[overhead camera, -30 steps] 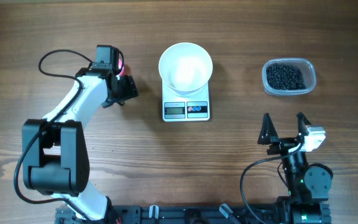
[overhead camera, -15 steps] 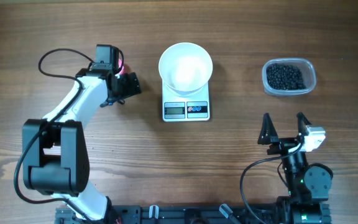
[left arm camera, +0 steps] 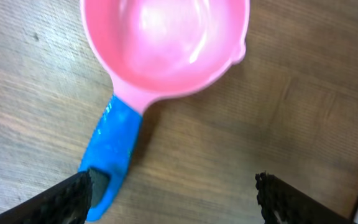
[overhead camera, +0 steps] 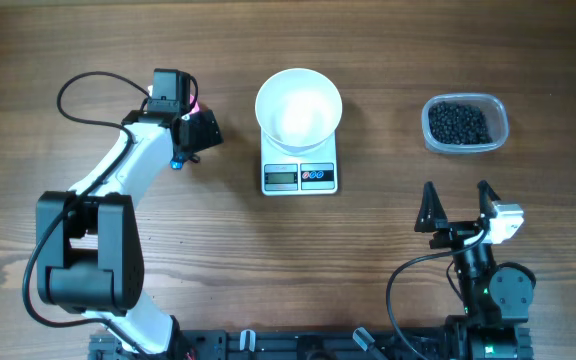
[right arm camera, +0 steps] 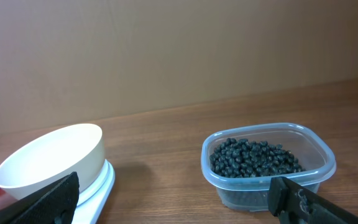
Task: Scoop item into bowl and weigh 150g on scale
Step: 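Lower the left gripper and close it on the blue scoop handle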
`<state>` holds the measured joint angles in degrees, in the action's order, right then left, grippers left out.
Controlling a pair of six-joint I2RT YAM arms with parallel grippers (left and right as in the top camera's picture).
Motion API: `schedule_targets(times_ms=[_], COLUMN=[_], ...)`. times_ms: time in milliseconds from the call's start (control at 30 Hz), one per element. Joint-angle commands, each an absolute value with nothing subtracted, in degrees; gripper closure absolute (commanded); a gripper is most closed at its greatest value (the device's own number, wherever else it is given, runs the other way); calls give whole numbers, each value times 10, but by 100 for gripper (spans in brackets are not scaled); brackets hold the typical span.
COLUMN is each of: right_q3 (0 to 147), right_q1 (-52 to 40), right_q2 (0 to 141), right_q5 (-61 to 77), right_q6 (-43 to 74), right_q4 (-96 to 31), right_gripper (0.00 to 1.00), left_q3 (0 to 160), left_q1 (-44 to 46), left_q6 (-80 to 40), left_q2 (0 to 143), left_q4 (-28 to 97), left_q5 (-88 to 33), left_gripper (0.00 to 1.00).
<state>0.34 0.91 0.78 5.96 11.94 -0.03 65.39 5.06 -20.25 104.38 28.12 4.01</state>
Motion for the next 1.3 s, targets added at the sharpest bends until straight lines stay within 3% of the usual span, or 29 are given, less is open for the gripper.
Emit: schedule_targets(times_ms=[0, 133, 533, 933, 1267], right_q3=[3, 3, 3, 3, 3], right_q1=[9, 9, 9, 9, 9], right_q2=[4, 4, 4, 4, 4], right_q5=[52, 52, 52, 52, 52], right_q6=[122, 121, 122, 121, 121], right_q4=[2, 2, 2, 2, 2], right_gripper=[0, 0, 0, 0, 1], left_q3=[648, 648, 648, 648, 648], left_q1=[46, 46, 46, 46, 46], left_q6=[-161, -106, -109, -159, -155], left_q2=[1052, 1052, 1104, 1106, 1106], left_q4=[264, 256, 259, 315, 252], left_q5=[76, 76, 75, 10, 43], left_gripper=[0, 0, 1, 20, 16])
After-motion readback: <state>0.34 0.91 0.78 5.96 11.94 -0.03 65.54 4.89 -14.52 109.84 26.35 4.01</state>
